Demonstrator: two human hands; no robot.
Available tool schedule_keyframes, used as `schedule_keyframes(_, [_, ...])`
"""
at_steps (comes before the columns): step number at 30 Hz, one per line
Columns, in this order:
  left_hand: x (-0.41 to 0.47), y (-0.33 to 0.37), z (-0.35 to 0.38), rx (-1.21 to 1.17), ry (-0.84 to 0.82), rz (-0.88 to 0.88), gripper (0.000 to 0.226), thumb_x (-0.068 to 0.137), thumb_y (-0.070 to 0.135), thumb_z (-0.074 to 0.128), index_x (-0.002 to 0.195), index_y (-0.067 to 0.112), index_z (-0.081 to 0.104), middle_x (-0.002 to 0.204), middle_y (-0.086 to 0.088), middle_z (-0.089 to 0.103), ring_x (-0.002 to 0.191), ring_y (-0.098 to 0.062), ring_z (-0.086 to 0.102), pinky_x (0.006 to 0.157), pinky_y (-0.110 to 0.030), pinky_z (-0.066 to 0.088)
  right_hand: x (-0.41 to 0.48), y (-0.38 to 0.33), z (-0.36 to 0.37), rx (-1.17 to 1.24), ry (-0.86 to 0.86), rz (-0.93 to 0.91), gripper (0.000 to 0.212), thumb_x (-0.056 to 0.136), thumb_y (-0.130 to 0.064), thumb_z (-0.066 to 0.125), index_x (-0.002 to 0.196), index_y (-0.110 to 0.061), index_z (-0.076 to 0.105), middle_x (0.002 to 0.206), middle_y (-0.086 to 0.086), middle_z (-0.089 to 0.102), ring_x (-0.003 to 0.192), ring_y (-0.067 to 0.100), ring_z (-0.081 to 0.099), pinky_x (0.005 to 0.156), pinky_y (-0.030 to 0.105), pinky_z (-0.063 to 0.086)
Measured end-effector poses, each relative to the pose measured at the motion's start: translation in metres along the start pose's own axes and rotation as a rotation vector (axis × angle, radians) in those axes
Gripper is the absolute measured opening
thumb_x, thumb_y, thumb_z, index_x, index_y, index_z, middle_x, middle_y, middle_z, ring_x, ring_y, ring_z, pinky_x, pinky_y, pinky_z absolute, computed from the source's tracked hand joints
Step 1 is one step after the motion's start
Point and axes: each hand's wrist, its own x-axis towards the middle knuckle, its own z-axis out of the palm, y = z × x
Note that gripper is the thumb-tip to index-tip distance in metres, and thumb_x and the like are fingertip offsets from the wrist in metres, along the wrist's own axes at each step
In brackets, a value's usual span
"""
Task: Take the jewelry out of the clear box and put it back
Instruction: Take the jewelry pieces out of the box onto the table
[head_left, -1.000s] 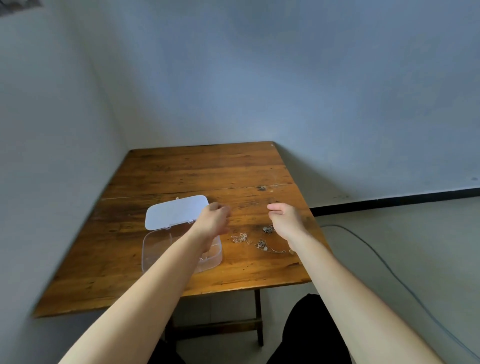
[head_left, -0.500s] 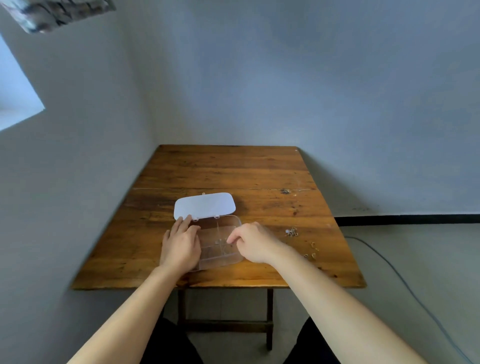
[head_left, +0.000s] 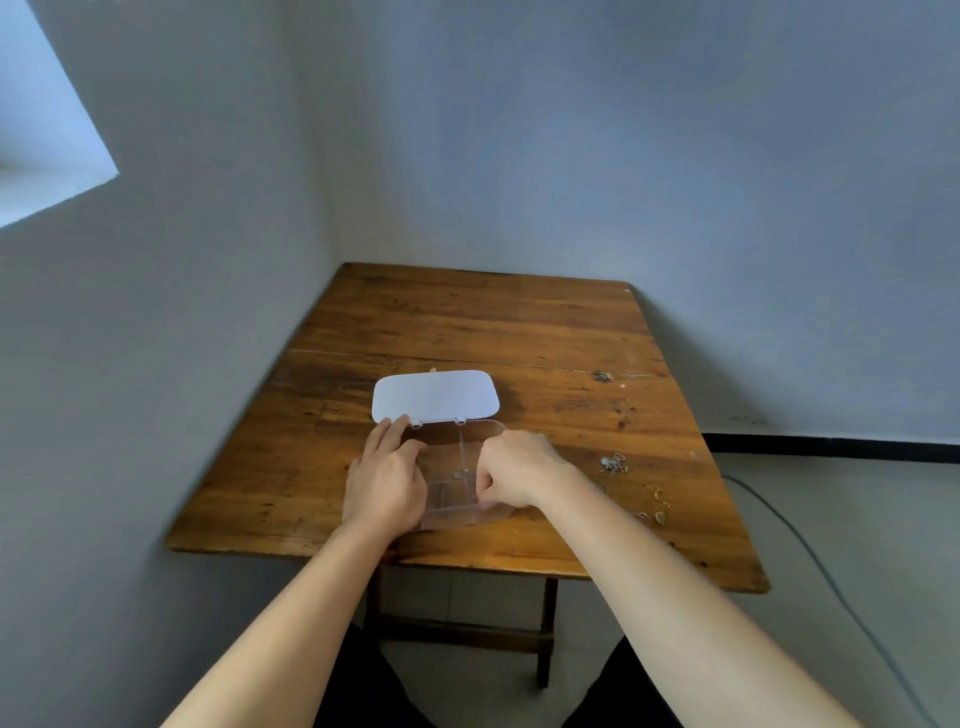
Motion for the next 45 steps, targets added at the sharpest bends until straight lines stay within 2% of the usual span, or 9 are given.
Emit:
schedule_keyframes(4, [0.000, 0.002, 0.000, 0.005, -0.005, -0.006, 0.035, 0.097, 0.018, 0.049, 0.129, 0.022, 0.063, 0.161, 0.000, 0.031, 0.151, -0.021, 0.014, 0.114, -0.051, 0.034, -0.006, 0.014, 0.003, 0.214, 0.077, 0.032, 0.015, 0.091, -0.017, 0.063, 0.083, -0.019, 0.076, 0.089, -0.004, 0.072, 0.079, 0.011, 0.066, 0.070, 0.030, 0.057])
schedule_keyframes(8, [-0.001, 0.002, -0.001, 0.011, -0.006, -0.008, 0.034, 0.097, 0.018, 0.050, 0.129, 0.022, 0.063, 0.161, 0.000, 0.031, 0.151, -0.021, 0.014, 0.114, -0.051, 0.034, -0.003, 0.016, 0.007, 0.205, 0.199, 0.017, 0.012, 0.095, -0.021, 0.061, 0.090, -0.021, 0.072, 0.104, -0.003, 0.068, 0.104, 0.014, 0.062, 0.077, 0.032, 0.053])
schedule_keyframes(12, [-0.001, 0.003, -0.002, 0.012, -0.008, -0.007, 0.034, 0.097, 0.019, 0.050, 0.128, 0.022, 0.063, 0.161, 0.000, 0.031, 0.151, -0.021, 0.014, 0.114, -0.052, 0.034, 0.005, 0.011, 0.008, 0.155, 0.160, -0.050, 0.005, 0.092, -0.026, 0.065, 0.091, -0.026, 0.070, 0.091, -0.010, 0.067, 0.084, 0.012, 0.061, 0.070, 0.028, 0.049])
schedule_keyframes(17, [-0.001, 0.001, -0.001, 0.012, -0.008, 0.001, 0.035, 0.097, 0.018, 0.049, 0.128, 0.022, 0.063, 0.160, 0.000, 0.031, 0.151, -0.021, 0.014, 0.113, -0.053, 0.035, 0.013, 0.008, 0.012, 0.202, 0.158, -0.042, 0.007, 0.084, -0.020, 0.073, 0.080, -0.026, 0.073, 0.079, -0.015, 0.064, 0.075, 0.007, 0.063, 0.064, 0.025, 0.050])
schedule_keyframes(27, [-0.002, 0.004, -0.003, 0.025, -0.009, -0.005, 0.035, 0.096, 0.017, 0.051, 0.129, 0.022, 0.062, 0.161, -0.001, 0.031, 0.151, -0.022, 0.014, 0.114, -0.052, 0.034, 0.009, 0.017, 0.015, 0.742, 0.288, 0.128, 0.018, 0.083, -0.017, 0.078, 0.074, -0.033, 0.073, 0.085, -0.013, 0.074, 0.082, 0.005, 0.069, 0.073, 0.027, 0.059])
schedule_keyframes(31, [-0.003, 0.003, -0.005, 0.009, -0.020, 0.005, 0.036, 0.097, 0.016, 0.049, 0.130, 0.022, 0.062, 0.161, -0.001, 0.030, 0.151, -0.022, 0.013, 0.113, -0.052, 0.033, 0.004, 0.022, 0.005, 1.094, 0.375, 0.173, 0.007, 0.083, -0.018, 0.077, 0.084, -0.024, 0.076, 0.087, -0.006, 0.077, 0.081, 0.014, 0.073, 0.068, 0.030, 0.062])
schedule_keyframes(38, [-0.003, 0.003, -0.007, 0.022, -0.058, 0.022, 0.035, 0.097, 0.017, 0.050, 0.130, 0.022, 0.060, 0.161, -0.002, 0.028, 0.151, -0.024, 0.012, 0.115, -0.055, 0.031, -0.013, 0.041, -0.034, 1.550, 0.571, 0.149, 0.016, 0.092, -0.007, 0.067, 0.101, -0.020, 0.071, 0.102, 0.009, 0.072, 0.096, 0.023, 0.074, 0.079, 0.029, 0.061])
schedule_keyframes(41, [0.003, 0.005, -0.012, 0.086, -0.087, 0.032, 0.034, 0.099, 0.020, 0.045, 0.131, 0.021, 0.056, 0.157, -0.004, 0.035, 0.148, -0.026, 0.020, 0.116, -0.057, 0.025, -0.023, 0.057, -0.048, 1.618, 0.658, 0.184, 0.017, 0.094, -0.007, 0.065, 0.104, -0.019, 0.069, 0.109, 0.013, 0.069, 0.099, 0.026, 0.073, 0.084, 0.035, 0.061])
schedule_keyframes(45, [0.016, 0.027, -0.018, 0.135, -0.017, 0.047, 0.031, 0.100, 0.025, 0.039, 0.128, 0.016, 0.051, 0.140, -0.007, 0.052, 0.134, -0.027, 0.042, 0.115, -0.059, 0.026, -0.035, 0.090, -0.053, 1.536, 0.786, 0.277, 0.019, 0.094, -0.006, 0.065, 0.105, -0.021, 0.069, 0.109, 0.009, 0.068, 0.099, 0.022, 0.072, 0.077, 0.027, 0.061])
